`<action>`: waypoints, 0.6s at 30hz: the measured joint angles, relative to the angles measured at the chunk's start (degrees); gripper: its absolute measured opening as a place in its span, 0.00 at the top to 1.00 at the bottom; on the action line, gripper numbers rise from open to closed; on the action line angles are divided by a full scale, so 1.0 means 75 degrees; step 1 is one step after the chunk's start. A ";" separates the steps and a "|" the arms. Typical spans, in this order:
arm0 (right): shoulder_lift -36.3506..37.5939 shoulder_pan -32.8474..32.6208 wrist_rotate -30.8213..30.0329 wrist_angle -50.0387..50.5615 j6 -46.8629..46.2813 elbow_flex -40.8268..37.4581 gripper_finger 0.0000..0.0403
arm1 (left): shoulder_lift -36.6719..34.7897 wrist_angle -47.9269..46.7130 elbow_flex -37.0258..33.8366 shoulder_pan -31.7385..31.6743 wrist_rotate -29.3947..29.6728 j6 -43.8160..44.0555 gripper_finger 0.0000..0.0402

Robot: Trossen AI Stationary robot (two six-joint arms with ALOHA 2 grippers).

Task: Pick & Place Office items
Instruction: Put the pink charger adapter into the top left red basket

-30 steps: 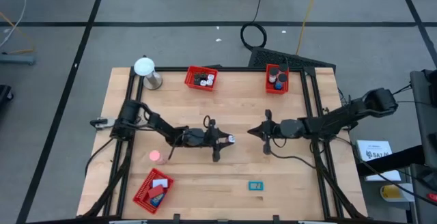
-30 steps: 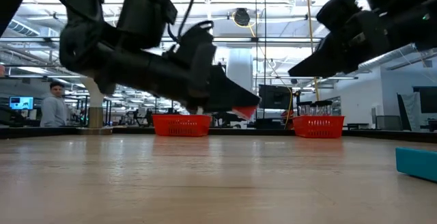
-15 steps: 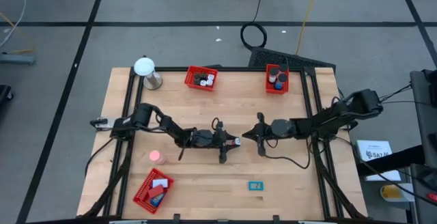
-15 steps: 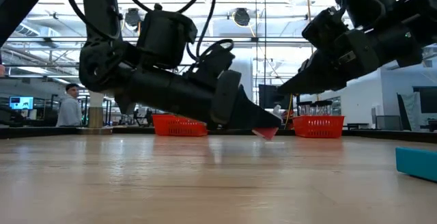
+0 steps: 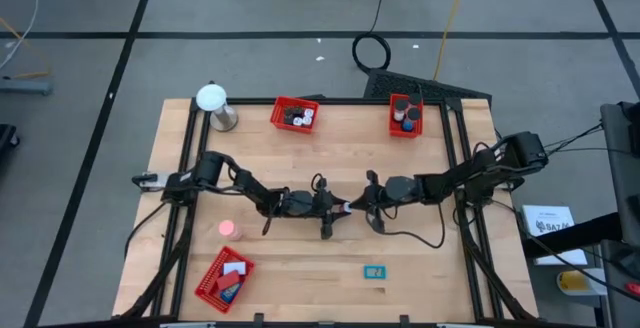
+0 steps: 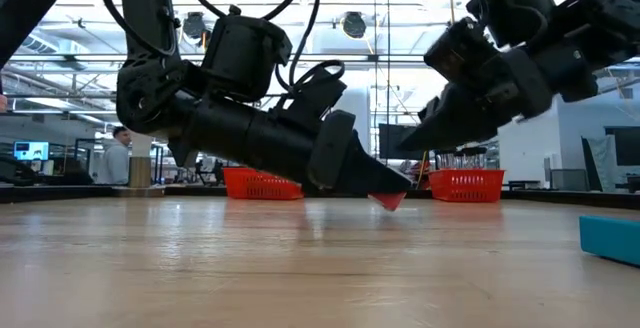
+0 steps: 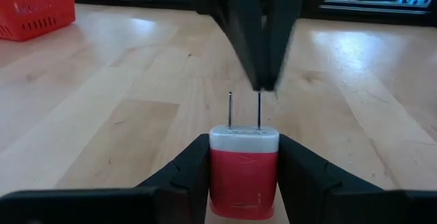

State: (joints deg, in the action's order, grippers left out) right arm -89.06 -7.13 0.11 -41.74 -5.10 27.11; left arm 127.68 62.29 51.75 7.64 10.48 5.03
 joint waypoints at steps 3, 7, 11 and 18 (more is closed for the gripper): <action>0.0108 0.0011 -0.0010 0.0540 0.0046 0.0000 1.00 | 0.0003 -0.0090 -0.0003 -0.0002 0.0017 -0.0006 0.66; 0.0247 0.0074 -0.0036 0.1132 -0.0015 -0.0006 1.00 | -0.0003 -0.0148 -0.0003 0.0005 0.0013 0.0005 0.67; 0.0436 0.0092 -0.0273 0.1429 -0.0096 -0.0001 1.00 | -0.0003 -0.0184 -0.0003 0.0015 0.0011 -0.0004 0.67; 0.0254 0.0092 -0.0001 0.1097 -0.0172 0.0020 1.00 | -0.0003 -0.0196 -0.0003 0.0015 0.0009 0.0002 0.67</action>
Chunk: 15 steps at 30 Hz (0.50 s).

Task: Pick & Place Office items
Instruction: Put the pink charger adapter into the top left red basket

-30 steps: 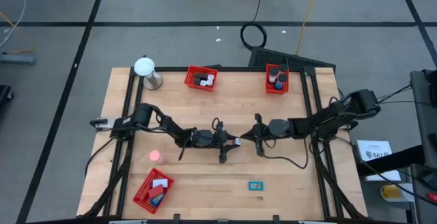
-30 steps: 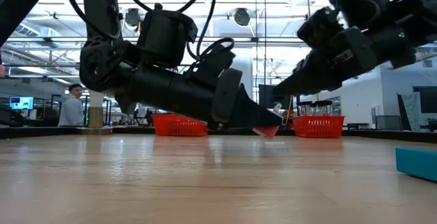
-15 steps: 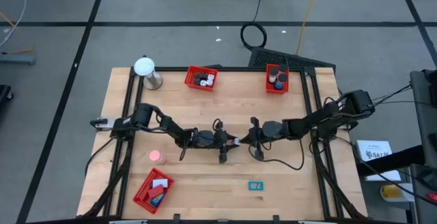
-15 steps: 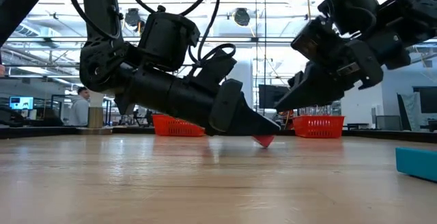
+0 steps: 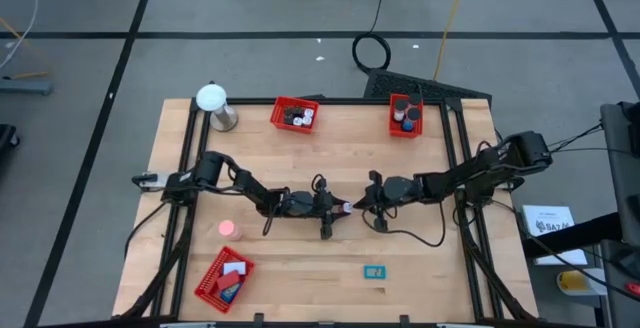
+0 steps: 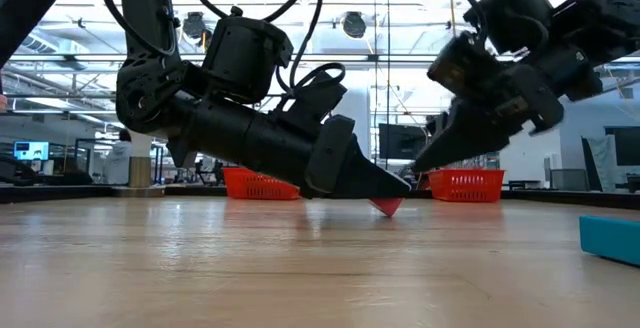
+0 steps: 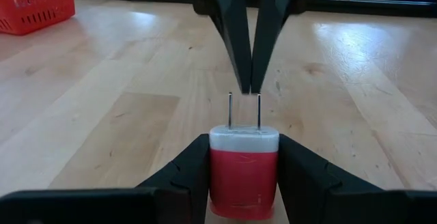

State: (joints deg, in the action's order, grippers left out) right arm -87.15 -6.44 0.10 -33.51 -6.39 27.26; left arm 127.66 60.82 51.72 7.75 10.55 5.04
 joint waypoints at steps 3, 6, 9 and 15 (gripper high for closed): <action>0.0001 0.0000 0.0003 -0.0075 0.0000 -0.0018 1.00 | 0.0000 0.0000 0.0003 0.0000 -0.0001 0.0026 0.67; 0.0003 0.0000 0.0003 -0.0120 0.0000 -0.0012 1.00 | 0.0000 0.0017 0.0003 0.0000 -0.0001 0.0029 0.64; 0.0006 0.0000 0.0006 -0.0304 0.0000 -0.0013 1.00 | 0.0000 0.0020 0.0003 0.0000 -0.0007 0.0071 0.63; 0.0003 0.0000 0.0017 -0.0405 0.0000 -0.0011 1.00 | 0.0000 0.0026 0.0003 0.0000 -0.0068 0.0138 0.66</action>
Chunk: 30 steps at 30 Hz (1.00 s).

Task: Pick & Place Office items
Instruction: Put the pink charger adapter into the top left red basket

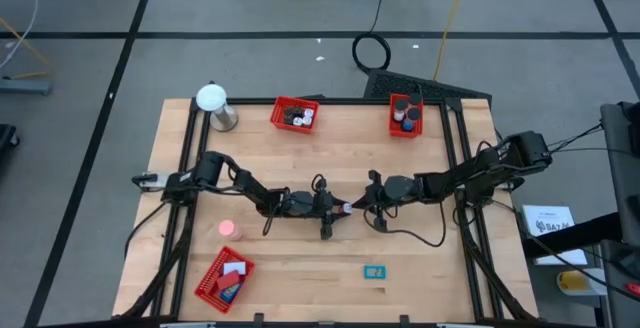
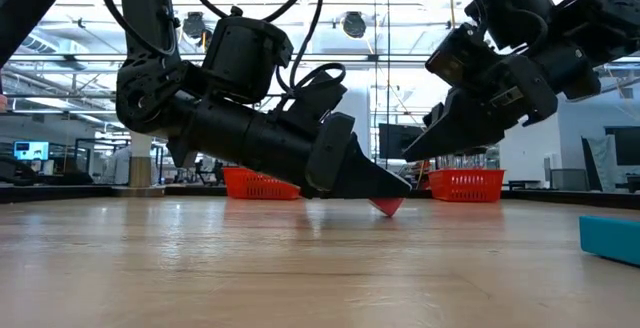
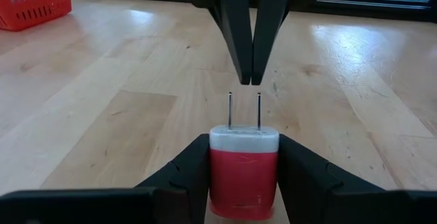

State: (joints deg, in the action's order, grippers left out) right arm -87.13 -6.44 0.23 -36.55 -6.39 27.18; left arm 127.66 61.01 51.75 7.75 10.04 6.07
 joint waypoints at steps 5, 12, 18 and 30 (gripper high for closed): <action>0.0000 0.0000 -0.0006 -0.0012 0.0019 0.0000 1.00 | 0.0000 0.0006 0.0000 0.0000 -0.0003 0.0008 0.64; 0.0643 -0.0003 -0.0062 0.0951 -0.0048 0.0018 1.00 | 0.0000 0.0006 0.0000 0.0000 -0.0015 0.0013 0.66; 0.0251 -0.0002 -0.0048 0.0975 -0.0272 0.0007 1.00 | -0.0003 0.0015 0.0000 -0.0003 -0.0117 -0.0016 0.65; -0.0131 0.0012 0.0187 0.0372 -0.0058 0.0234 1.00 | -0.0003 0.0012 0.0000 -0.0009 -0.0140 0.0014 0.64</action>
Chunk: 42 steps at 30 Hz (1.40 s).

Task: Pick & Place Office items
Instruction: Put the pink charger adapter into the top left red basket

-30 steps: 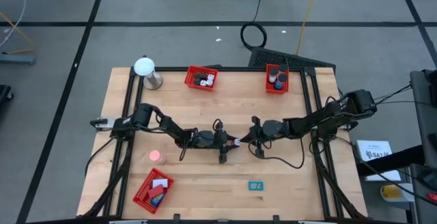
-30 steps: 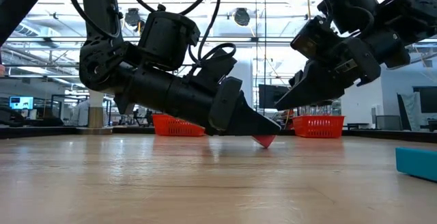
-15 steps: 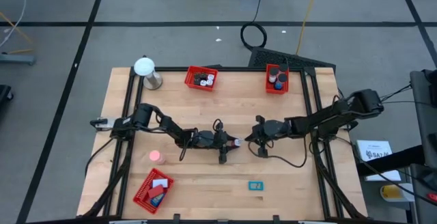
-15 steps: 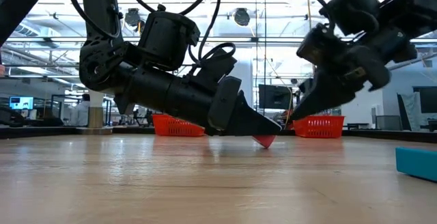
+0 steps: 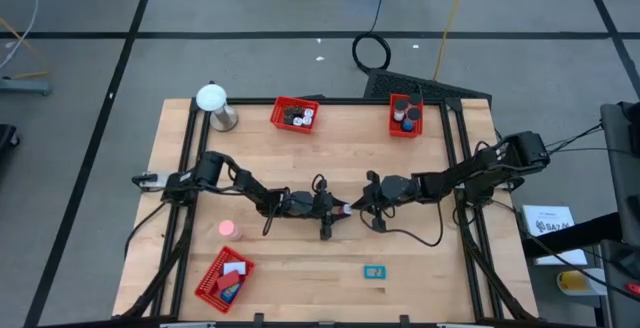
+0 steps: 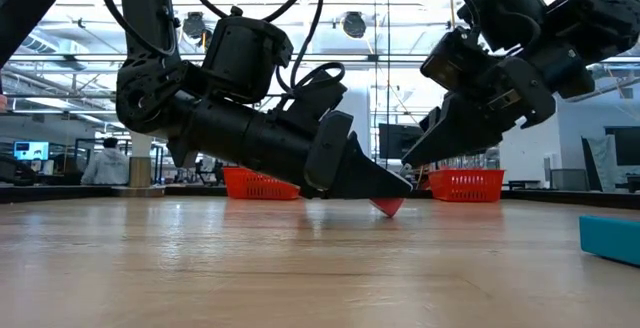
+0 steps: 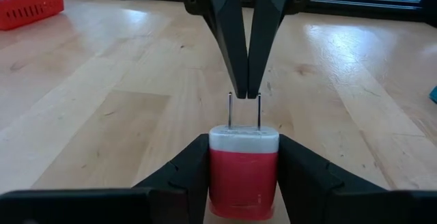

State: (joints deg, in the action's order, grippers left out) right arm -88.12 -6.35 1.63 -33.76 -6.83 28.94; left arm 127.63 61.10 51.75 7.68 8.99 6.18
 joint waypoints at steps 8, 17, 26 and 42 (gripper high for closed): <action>-0.0324 -0.0003 0.0023 -0.0652 0.0035 0.0007 1.00 | -0.0003 0.0000 0.0000 0.0000 0.0000 0.0046 0.64; 0.1328 -0.0279 -0.0815 0.1779 -0.0070 0.0011 1.00 | -0.0003 -0.0009 0.0000 0.0000 -0.0095 0.0052 0.64; -0.0003 -0.0082 0.0061 0.1117 -0.0231 0.0047 1.00 | -0.0006 -0.0009 0.0000 0.0000 -0.0186 0.0052 0.64; -0.0714 0.0017 0.0414 0.0527 0.0001 0.0436 1.00 | -0.0012 -0.0079 -0.0009 0.0009 -0.0221 0.0024 0.64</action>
State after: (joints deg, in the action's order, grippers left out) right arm -93.47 -6.22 4.73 -29.81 -6.82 32.21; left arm 127.55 60.51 51.68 7.75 7.33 6.36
